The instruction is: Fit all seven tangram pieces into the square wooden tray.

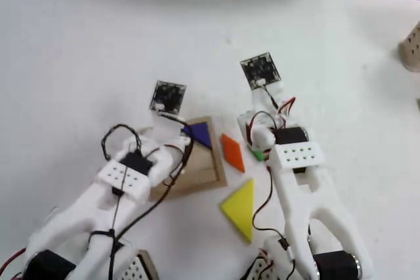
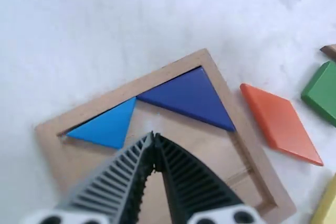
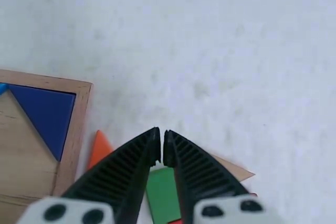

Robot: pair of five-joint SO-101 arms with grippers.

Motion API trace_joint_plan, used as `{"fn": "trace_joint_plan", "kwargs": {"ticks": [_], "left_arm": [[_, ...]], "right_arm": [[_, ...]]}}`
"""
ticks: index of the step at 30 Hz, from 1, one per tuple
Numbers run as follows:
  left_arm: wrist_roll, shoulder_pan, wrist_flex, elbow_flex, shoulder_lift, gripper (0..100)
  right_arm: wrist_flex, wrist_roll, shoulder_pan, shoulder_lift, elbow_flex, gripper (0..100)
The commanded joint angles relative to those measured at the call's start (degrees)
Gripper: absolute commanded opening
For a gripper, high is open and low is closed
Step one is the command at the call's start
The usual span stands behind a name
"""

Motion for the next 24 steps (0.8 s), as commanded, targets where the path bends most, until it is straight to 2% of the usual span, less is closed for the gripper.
{"fn": "trace_joint_plan", "kwargs": {"ticks": [1,5,8,19,24], "left_arm": [[0.2,0.8,0.6,-6.2,7.5,2],[0.6,-3.6,1.7,-12.8,17.3,2],[0.6,-6.5,6.9,-17.4,20.6,2],[0.2,-6.8,9.6,-18.5,20.5,2],[-0.1,-5.7,10.9,-15.5,12.8,2]], "right_arm": [[-1.2,0.6,0.3,-0.2,-0.8,2.1],[-1.2,0.6,0.4,-0.2,-0.8,2.1],[-1.2,0.6,0.4,-0.2,-0.8,2.1],[-1.2,0.6,0.4,-0.2,-0.8,2.1],[-1.2,0.6,0.4,-0.2,-0.8,2.1]]}}
